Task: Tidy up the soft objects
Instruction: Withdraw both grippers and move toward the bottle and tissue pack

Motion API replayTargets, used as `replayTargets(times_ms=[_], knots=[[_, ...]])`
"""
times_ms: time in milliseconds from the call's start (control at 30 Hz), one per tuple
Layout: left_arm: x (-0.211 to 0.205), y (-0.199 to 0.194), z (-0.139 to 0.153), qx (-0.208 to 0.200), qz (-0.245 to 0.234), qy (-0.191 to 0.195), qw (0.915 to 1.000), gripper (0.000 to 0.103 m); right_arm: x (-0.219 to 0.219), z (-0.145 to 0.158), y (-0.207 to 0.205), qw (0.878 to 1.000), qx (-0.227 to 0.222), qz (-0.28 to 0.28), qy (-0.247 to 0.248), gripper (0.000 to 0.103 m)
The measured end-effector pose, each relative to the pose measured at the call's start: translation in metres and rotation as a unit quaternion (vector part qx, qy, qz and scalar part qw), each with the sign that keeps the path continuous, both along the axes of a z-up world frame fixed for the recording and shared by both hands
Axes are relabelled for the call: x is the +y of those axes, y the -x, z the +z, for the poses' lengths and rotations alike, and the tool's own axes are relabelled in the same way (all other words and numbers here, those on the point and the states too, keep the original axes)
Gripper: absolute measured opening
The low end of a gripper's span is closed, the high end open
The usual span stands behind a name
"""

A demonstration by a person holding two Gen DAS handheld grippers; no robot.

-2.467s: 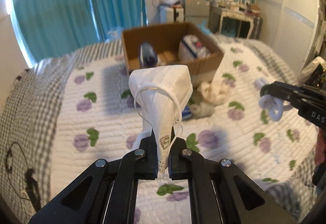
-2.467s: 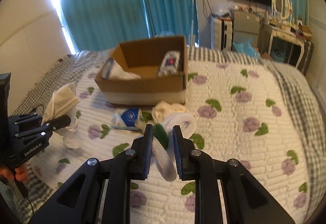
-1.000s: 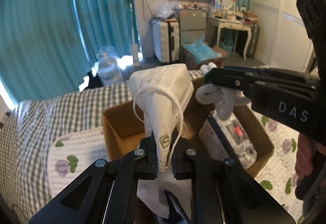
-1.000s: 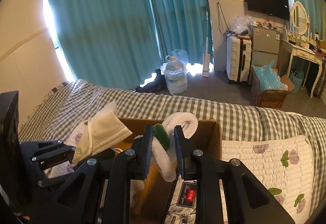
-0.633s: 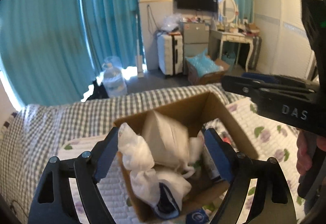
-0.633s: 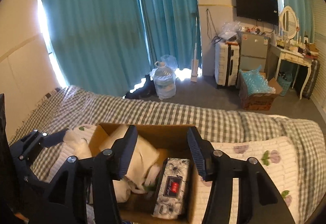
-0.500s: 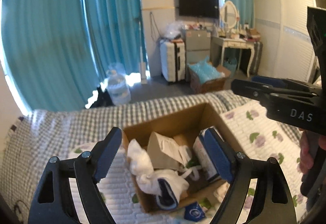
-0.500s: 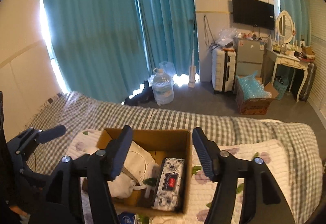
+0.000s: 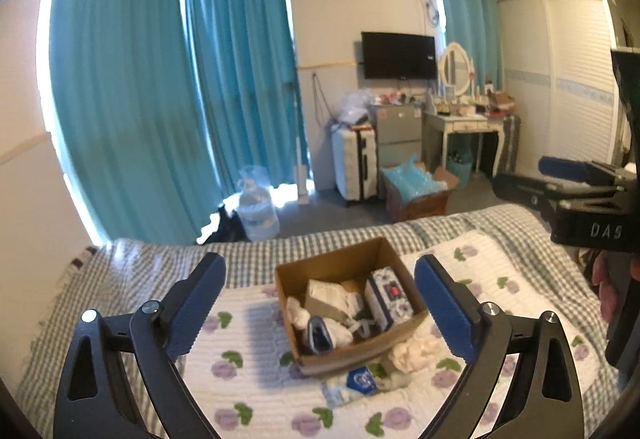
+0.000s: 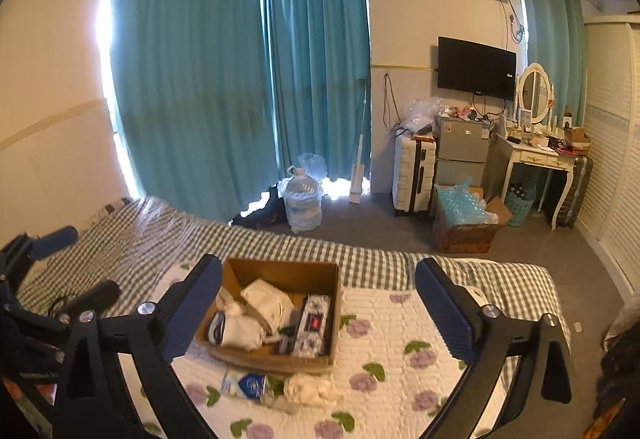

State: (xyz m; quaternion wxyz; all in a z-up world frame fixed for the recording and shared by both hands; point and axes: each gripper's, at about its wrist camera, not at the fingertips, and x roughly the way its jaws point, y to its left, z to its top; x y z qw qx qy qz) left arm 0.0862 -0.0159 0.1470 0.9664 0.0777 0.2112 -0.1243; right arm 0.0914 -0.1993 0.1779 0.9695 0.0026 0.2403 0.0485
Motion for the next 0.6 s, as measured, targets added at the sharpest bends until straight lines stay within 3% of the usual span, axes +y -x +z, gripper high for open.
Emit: replayTargets(times_ms=[267,600], knots=[[0.012,0.043,-0.031,0.022,0.034,0.009,0.9991,0.103,0.003,-0.031,0.046,0.999,0.023,0.013,0.033,0.103],[0.013,0.034,-0.129,0.107,0.087,0.008,0.9904,0.103,-0.003,-0.136,0.040,0.992,0.110,0.033,0.052,0.103]])
